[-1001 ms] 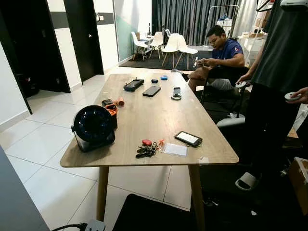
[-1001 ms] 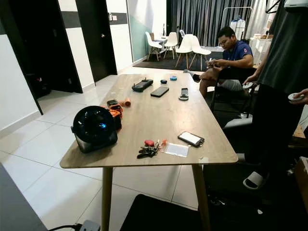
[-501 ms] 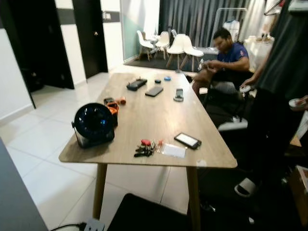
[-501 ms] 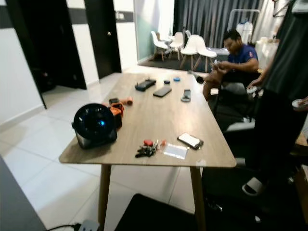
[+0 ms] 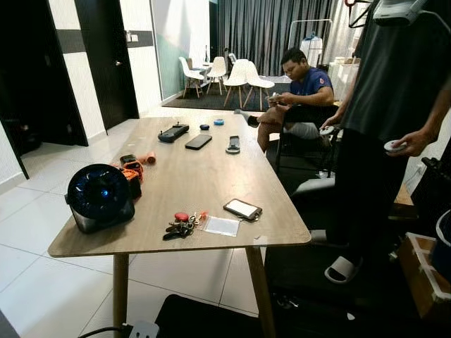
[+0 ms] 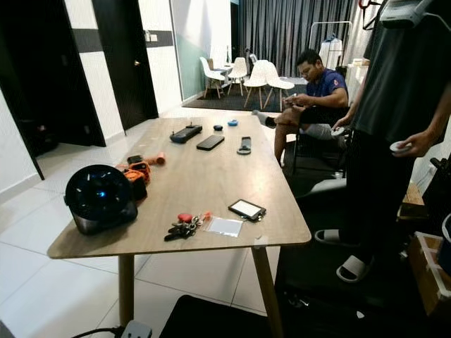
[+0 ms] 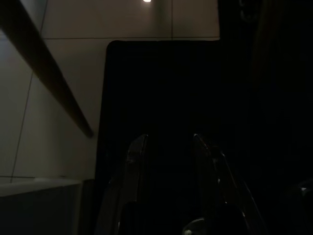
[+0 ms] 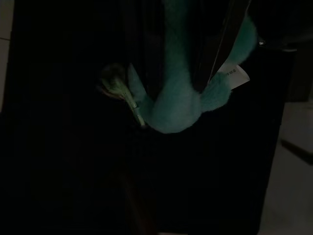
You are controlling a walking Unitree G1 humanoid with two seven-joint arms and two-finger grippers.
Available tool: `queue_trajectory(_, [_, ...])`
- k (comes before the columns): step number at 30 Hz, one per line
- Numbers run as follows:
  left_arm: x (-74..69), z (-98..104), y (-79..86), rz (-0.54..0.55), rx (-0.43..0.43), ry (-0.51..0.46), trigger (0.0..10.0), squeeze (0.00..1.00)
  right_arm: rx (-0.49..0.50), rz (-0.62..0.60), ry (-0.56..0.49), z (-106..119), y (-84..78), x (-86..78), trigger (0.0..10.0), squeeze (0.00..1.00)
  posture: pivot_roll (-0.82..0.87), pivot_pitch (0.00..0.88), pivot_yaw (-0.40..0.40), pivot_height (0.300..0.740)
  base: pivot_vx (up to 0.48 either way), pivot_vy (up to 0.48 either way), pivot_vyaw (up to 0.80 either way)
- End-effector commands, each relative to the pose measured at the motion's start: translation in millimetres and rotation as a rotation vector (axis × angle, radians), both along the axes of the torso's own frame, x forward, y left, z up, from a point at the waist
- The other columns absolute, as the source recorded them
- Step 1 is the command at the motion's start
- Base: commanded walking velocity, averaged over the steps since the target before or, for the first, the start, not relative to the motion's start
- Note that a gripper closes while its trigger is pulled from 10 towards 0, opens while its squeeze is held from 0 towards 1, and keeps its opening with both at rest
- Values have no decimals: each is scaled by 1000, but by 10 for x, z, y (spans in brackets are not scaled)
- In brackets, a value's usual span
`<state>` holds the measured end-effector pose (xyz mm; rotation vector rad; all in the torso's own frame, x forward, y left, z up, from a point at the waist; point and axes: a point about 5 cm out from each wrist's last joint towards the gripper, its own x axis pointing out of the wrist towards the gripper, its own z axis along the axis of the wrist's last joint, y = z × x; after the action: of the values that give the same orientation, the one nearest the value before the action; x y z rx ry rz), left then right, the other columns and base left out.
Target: Hang keys on a hook
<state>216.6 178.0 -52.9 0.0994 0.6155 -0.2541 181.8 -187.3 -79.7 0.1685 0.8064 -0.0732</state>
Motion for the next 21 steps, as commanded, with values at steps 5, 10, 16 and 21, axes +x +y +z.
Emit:
queue_trajectory(5, [1,1,38,13,11,3,10000,0,-5,28,-2,1,8,0,10000,0,53,10,28,740,0,0,720])
queue_trajectory(10, [-5,0,34,6,8,2,10000,0,-3,34,0,0,12,-1,10000,0,54,5,25,740,0,0,800])
queue_trajectory(16, [-21,-8,36,-2,11,6,10000,0,-2,45,-1,2,33,11,10000,0,54,1,25,740,0,0,800])
queue_trajectory(21, [-28,-11,41,-3,9,9,10000,0,1,51,-2,3,45,14,10000,0,54,1,25,740,0,0,800])
